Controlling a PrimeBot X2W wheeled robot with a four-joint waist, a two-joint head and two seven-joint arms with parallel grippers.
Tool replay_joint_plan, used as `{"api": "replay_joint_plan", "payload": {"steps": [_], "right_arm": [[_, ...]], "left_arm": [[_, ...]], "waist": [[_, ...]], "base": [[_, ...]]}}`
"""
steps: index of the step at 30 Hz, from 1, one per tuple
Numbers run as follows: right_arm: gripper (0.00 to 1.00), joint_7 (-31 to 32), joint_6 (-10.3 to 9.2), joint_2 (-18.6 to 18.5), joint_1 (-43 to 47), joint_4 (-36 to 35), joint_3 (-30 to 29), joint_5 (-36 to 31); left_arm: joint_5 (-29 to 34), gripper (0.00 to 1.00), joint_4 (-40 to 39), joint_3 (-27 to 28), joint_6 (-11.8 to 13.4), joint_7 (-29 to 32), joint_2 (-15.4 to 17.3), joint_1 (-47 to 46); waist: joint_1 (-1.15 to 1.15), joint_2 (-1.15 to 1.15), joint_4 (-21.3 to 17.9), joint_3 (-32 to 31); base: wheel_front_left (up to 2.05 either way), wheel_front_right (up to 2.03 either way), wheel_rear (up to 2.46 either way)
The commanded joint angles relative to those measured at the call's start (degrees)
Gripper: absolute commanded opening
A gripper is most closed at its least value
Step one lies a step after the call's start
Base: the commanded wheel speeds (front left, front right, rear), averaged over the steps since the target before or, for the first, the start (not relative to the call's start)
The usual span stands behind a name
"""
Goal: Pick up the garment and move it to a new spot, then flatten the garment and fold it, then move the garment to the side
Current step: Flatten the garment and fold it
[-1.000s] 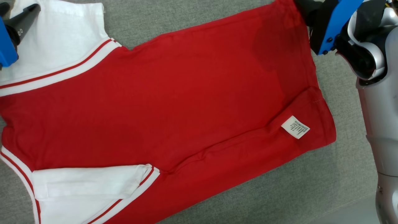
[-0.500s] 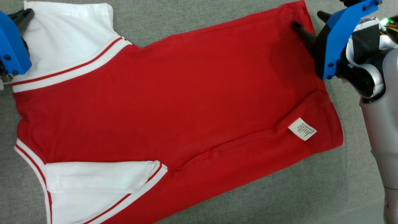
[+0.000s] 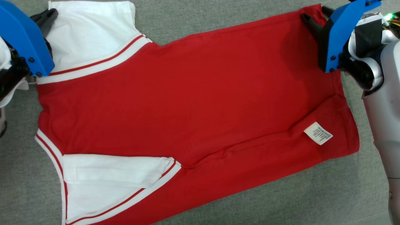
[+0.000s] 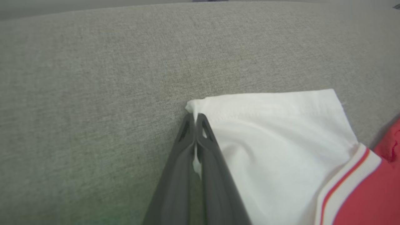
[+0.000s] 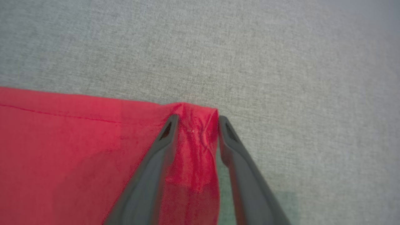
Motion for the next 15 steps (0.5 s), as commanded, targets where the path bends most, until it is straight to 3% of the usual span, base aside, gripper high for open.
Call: {"api": "replay_joint_plan", "payload": {"steps": [1, 5, 10, 15], "right_arm": [[0.0, -0.23, 0.0, -0.42, 0.0, 0.95, -0.01, 0.22], [0.0, -2.89, 0.01, -1.27, 0.1, 1.58, -0.34, 0.85], [0.0, -6.76, 0.01, -2.72, 3.01, 1.83, -2.25, 1.55], [0.0, -9.92, 0.01, -3.98, 7.9, 1.46, -4.57, 2.61]], "left_arm": [[0.01, 0.0, 0.41, -0.08, 0.11, -0.76, -0.3, 1.04], [-0.06, 0.0, 0.24, 2.1, 0.57, -8.03, -2.77, 2.32], [-1.62, 0.0, -0.78, 4.79, 1.59, -19.67, -8.63, 8.3], [-2.86, 0.0, -4.13, 5.41, -1.13, -31.61, -14.4, 17.24]], "waist": [[0.0, 0.0, 0.15, -0.12], [0.0, 0.0, 1.1, -1.32], [0.0, 0.0, 3.68, -4.68], [0.0, 0.0, 7.23, -9.19]], "base": [[0.0, 0.0, 0.0], [0.0, 0.0, 0.0], [0.0, 0.0, 0.0], [0.0, 0.0, 0.0]]}}
